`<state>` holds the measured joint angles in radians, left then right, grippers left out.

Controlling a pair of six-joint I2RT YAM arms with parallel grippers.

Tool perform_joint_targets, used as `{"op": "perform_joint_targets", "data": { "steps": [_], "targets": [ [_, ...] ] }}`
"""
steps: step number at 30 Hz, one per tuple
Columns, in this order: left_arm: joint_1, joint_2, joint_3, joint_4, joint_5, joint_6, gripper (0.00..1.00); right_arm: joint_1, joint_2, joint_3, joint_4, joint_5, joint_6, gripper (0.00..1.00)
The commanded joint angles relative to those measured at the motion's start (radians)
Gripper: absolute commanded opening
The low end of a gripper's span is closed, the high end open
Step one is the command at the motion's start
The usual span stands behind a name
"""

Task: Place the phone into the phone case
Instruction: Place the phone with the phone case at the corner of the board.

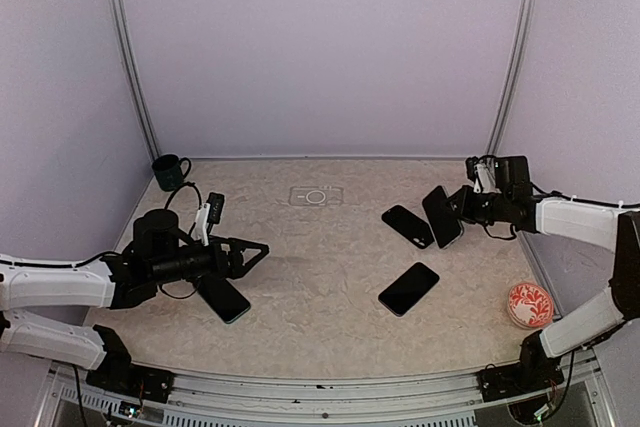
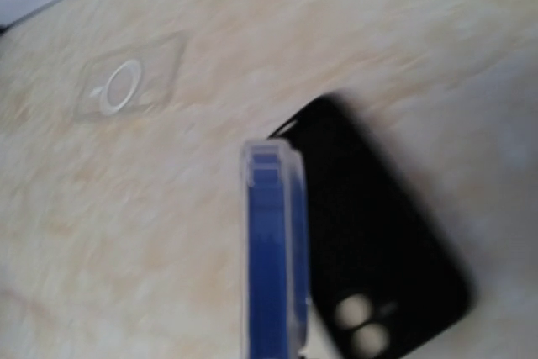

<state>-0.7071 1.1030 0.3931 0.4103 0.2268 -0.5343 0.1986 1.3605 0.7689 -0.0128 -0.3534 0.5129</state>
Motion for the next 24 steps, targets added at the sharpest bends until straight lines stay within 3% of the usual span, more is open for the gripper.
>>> {"op": "perform_joint_targets", "data": {
  "steps": [1, 8, 13, 24],
  "targets": [
    [0.009, -0.023, -0.013, 0.021, -0.001, 0.000, 0.99, -0.113, 0.052, 0.097, -0.014, -0.115, -0.062, 0.00],
    [0.009, -0.022, -0.019, 0.033, 0.008, -0.005, 0.99, -0.288, 0.161, 0.157, 0.010, -0.233, -0.037, 0.00],
    [0.009, -0.013, -0.033, 0.056, 0.021, -0.019, 0.99, -0.294, 0.293, 0.307, -0.064, -0.140, -0.130, 0.00],
    [0.009, -0.056, -0.051, 0.041, 0.026, -0.032, 0.99, -0.293, 0.566, 0.599, -0.094, -0.195, -0.229, 0.00]
  ]
}}
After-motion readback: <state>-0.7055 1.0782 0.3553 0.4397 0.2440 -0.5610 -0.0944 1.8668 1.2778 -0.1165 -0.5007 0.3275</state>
